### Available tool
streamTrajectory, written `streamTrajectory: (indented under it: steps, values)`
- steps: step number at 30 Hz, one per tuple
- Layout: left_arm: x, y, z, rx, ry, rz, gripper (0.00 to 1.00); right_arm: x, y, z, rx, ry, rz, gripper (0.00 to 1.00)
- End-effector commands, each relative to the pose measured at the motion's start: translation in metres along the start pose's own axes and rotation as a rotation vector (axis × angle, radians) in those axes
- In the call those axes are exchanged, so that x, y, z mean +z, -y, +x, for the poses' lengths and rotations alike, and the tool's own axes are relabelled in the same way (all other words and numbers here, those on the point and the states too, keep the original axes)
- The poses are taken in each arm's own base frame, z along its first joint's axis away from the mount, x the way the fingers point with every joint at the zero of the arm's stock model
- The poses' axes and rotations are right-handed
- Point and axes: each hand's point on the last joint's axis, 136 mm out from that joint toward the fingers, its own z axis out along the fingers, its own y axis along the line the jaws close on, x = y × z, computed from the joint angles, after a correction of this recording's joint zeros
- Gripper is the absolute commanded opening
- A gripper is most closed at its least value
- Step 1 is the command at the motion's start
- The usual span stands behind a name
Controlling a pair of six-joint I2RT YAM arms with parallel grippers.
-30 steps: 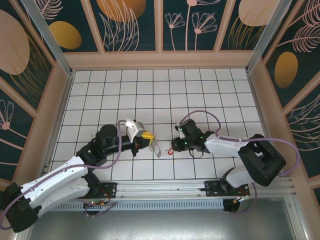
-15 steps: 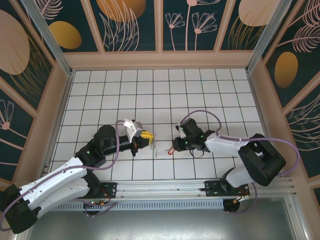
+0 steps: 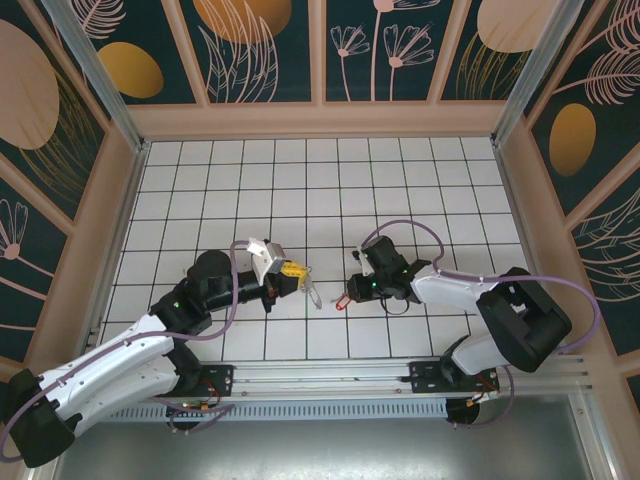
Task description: Put the keys on the keyring
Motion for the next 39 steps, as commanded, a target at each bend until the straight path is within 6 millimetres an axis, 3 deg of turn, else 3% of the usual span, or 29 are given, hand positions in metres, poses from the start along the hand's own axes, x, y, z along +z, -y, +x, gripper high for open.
streamTrajectory:
  steps: [1, 8, 14, 18, 23, 33, 39]
  values:
    - [-0.001, 0.003, -0.008, 0.006, 0.031, 0.010, 0.00, -0.001, -0.002, -0.001, -0.005, -0.015, -0.012, 0.12]
    - [-0.002, 0.004, -0.010, 0.008, 0.036, 0.012, 0.00, -0.003, -0.002, 0.001, -0.002, -0.013, -0.012, 0.09]
    - [-0.003, 0.004, -0.012, 0.008, 0.034, 0.009, 0.00, -0.010, -0.005, -0.003, -0.006, 0.013, -0.019, 0.00]
    - [-0.004, 0.005, -0.013, 0.008, 0.034, 0.009, 0.00, -0.018, -0.008, -0.006, -0.011, 0.054, -0.036, 0.00]
    - [-0.005, 0.004, -0.014, 0.006, 0.033, 0.003, 0.00, -0.014, -0.002, 0.002, 0.006, 0.036, -0.028, 0.00]
    - [-0.006, 0.005, -0.015, 0.008, 0.039, 0.006, 0.00, -0.011, 0.004, 0.010, 0.021, 0.005, -0.004, 0.13]
    - [-0.005, 0.006, -0.015, 0.010, 0.042, 0.009, 0.00, -0.015, 0.006, 0.001, -0.017, -0.002, 0.042, 0.23]
